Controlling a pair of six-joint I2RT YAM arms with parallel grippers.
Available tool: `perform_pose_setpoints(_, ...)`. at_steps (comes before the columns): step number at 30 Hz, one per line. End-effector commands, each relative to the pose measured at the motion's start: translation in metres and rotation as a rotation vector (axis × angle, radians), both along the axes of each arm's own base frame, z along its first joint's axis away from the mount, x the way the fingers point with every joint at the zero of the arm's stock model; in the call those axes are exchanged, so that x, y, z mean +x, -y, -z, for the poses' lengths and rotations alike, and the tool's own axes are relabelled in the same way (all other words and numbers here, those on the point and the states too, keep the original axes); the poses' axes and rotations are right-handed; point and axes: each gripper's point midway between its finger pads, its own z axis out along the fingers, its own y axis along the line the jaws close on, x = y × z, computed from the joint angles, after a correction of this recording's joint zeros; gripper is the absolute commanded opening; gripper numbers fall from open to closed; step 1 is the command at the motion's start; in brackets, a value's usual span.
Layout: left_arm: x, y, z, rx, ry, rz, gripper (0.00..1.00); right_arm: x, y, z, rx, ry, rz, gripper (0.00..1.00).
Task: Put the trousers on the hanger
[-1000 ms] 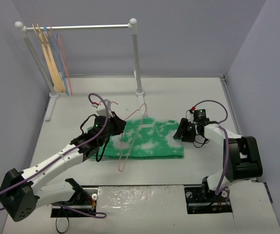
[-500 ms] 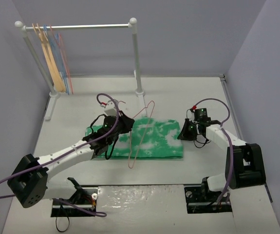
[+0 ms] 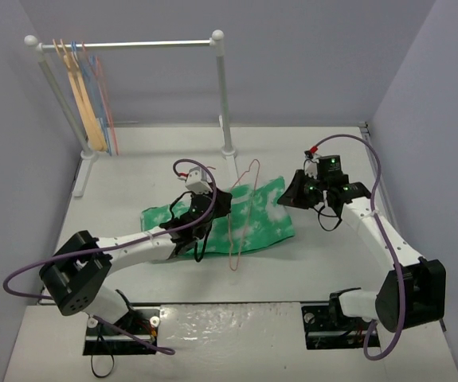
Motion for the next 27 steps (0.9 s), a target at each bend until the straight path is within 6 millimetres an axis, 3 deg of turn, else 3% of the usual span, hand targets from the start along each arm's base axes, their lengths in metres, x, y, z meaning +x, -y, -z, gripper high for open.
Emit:
perform_pose_setpoints(1, 0.014, -0.007, -0.044, -0.126, 0.131, -0.097, 0.0, 0.007, -0.036, -0.062, 0.137, 0.103, -0.062, 0.0)
perform_pose_setpoints(6, 0.008, -0.007, -0.037, -0.172, 0.131, -0.1, 0.0, 0.014, -0.073, -0.095, 0.285, 0.147, -0.088, 0.0)
perform_pose_setpoints(10, 0.006, -0.007, -0.037, -0.206, 0.124, -0.097, 0.0, 0.016, -0.105, -0.096, 0.334, 0.174, -0.134, 0.0)
perform_pose_setpoints(18, 0.001, -0.014, -0.036, -0.244, 0.118, -0.108, 0.0, 0.017, -0.151, -0.074, 0.478, 0.192, -0.18, 0.0)
perform_pose_setpoints(27, -0.004, -0.025, -0.039, -0.284, 0.117, -0.135, 0.0, 0.013, -0.158, -0.024, 0.496, 0.194, -0.198, 0.0)
